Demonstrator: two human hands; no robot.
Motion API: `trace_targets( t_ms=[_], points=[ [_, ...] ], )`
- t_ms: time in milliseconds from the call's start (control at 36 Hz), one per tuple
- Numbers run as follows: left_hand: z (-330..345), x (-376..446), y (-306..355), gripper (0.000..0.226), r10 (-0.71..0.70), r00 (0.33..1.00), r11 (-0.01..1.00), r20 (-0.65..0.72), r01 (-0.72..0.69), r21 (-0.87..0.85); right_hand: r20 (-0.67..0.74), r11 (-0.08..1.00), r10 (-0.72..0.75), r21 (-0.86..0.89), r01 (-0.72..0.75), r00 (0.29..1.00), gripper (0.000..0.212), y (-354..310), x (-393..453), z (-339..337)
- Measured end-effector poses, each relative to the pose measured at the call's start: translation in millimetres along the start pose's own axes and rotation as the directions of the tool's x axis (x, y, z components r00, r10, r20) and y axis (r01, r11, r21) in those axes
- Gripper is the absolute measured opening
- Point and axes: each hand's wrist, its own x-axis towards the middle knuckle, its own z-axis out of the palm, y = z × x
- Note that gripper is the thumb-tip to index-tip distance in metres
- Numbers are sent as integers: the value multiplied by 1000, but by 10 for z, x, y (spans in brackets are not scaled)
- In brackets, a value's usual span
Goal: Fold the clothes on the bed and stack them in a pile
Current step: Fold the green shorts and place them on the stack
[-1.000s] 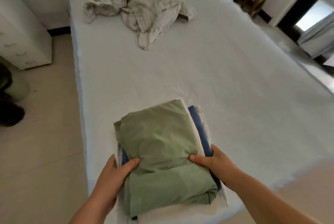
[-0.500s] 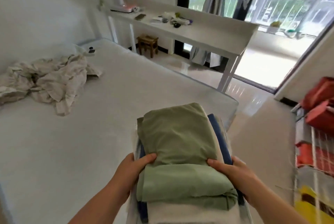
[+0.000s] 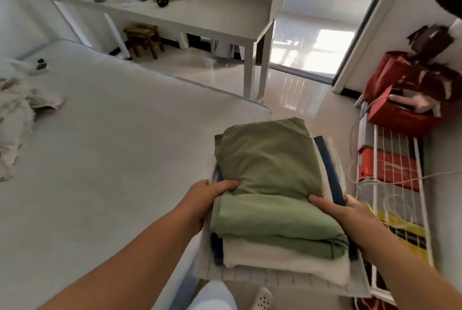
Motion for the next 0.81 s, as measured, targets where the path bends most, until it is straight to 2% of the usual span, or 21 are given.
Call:
trace_targets(
  t_ms=[250, 528, 611, 667, 806],
  points=[
    [672, 752, 444, 45, -58, 998, 996, 35, 55, 73, -40, 993, 111, 50, -109, 993, 74, 0, 694, -588],
    [1312, 1889, 1576, 48, -49, 995, 996, 82, 42, 76, -113, 990, 78, 127, -63, 991, 69, -836, 1788, -1238],
    [1509, 2188, 1978, 47, -20, 994, 995, 110, 9, 96, -133, 988, 79, 142, -60, 988, 77, -1072, 2117, -1471],
    [1620, 2356, 2191, 55, -5, 991, 996, 133, -6, 84, -127, 986, 81, 156, -60, 989, 79, -1219, 2322, -1605],
    [1797, 2748, 2584, 95, 71, 983, 997, 171, -73, 7, -68, 989, 44, 144, -34, 997, 73, -1636, 2950, -1921]
  ],
)
